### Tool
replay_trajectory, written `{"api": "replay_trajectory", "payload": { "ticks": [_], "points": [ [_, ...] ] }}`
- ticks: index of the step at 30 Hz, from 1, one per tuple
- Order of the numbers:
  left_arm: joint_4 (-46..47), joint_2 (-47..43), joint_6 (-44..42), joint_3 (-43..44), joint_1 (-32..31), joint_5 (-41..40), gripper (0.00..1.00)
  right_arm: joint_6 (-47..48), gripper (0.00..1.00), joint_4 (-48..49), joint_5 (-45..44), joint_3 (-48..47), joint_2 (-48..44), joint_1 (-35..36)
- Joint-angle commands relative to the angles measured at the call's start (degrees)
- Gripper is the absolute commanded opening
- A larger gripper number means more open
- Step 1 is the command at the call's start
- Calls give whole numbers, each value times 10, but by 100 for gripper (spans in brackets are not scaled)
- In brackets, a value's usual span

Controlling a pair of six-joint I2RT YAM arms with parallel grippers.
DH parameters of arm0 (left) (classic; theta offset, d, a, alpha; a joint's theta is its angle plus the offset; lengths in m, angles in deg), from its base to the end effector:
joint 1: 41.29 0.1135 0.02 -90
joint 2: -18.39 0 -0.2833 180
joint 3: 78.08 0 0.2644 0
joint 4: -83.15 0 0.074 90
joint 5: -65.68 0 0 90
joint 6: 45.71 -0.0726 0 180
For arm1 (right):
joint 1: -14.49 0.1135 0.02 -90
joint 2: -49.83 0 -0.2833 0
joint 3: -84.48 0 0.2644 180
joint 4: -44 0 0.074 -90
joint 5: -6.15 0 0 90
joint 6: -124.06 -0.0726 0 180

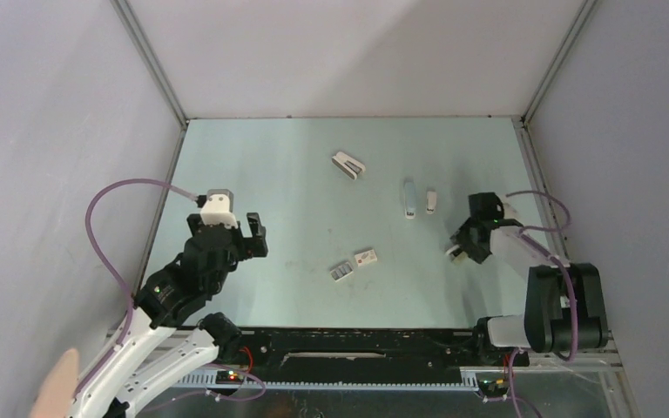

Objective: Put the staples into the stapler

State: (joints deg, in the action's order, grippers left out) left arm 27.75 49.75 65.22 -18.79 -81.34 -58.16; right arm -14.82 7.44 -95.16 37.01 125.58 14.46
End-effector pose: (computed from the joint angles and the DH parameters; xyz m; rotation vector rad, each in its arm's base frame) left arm 0.1262 -0.0532 0.3228 -0.0310 1.9648 -0.0888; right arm 0.2448 -0.0144 0.1314 1.1556 2.3990 0.0056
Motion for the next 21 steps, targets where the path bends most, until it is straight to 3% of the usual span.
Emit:
{"api": "replay_trajectory", "payload": {
  "ticks": [1, 8, 12, 21],
  "points": [
    [24, 16, 1, 6, 15, 35, 100, 71, 48, -6, 40, -48, 63, 108],
    [33, 39, 18, 10, 39, 104, 100, 153, 40, -50, 17, -160, 151, 275],
    [49, 57, 58, 8, 40, 153, 100, 198, 39, -57, -4, -198, 141, 337],
    [198, 89, 159, -61, 40, 260, 100, 298, 35, -10, -28, -235, 106, 442]
  ]
}}
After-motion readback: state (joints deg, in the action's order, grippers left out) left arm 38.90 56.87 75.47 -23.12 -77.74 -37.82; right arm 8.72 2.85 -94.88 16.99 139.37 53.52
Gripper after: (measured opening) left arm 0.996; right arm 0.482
